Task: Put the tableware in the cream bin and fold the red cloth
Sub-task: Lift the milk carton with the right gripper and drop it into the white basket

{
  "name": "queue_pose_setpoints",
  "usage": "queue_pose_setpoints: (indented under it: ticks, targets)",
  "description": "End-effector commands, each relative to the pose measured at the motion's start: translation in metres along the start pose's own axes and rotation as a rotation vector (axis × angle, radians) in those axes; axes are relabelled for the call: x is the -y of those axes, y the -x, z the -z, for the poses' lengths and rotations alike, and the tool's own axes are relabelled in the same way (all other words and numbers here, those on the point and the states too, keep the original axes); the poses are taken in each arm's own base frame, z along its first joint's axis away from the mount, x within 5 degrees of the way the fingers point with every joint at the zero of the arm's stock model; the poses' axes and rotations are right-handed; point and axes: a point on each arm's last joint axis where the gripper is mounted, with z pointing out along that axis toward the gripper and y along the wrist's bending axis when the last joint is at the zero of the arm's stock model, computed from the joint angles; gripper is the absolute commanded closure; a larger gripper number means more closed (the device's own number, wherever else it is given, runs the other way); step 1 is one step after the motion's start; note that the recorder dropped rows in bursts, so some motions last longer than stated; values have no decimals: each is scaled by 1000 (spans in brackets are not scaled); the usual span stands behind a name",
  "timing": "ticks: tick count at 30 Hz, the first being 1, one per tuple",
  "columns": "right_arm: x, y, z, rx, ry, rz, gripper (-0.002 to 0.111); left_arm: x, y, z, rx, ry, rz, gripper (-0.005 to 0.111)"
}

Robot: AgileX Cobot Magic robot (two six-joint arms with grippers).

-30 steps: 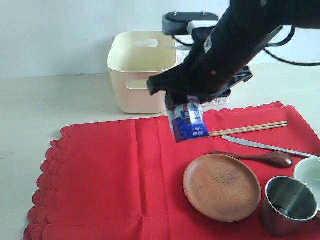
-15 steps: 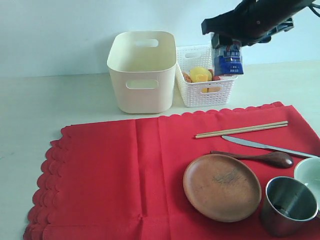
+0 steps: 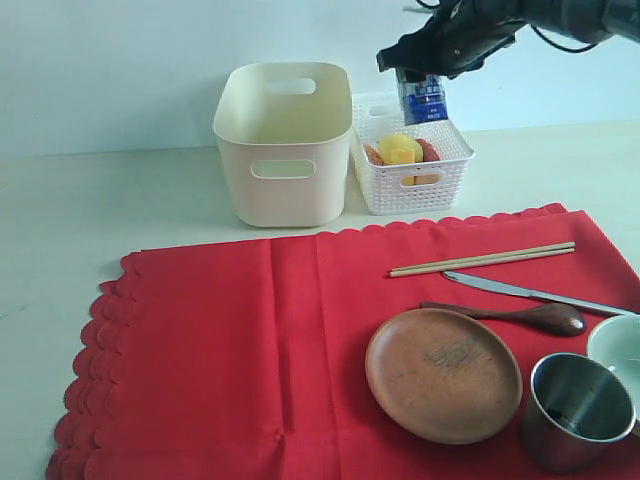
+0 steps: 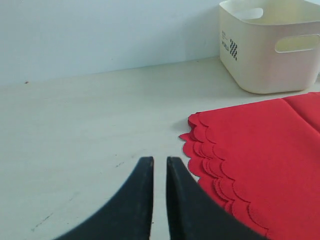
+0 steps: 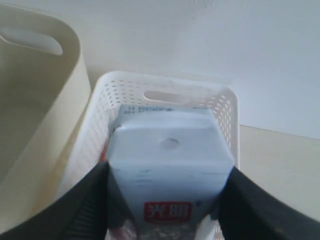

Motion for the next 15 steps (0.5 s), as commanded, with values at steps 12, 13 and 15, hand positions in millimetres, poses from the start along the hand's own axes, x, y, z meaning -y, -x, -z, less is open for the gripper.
queue_pose_setpoints:
  ticks: [12, 13, 15]
  targets:
    - [6, -22, -37, -69, -5, 191, 87, 0, 1, 0, 12, -3, -10, 95]
    - [6, -22, -37, -69, -5, 187, 78, 0, 1, 0, 12, -3, -10, 95]
    - [6, -19, -34, -65, -5, 186, 57, 0, 1, 0, 12, -3, -10, 95]
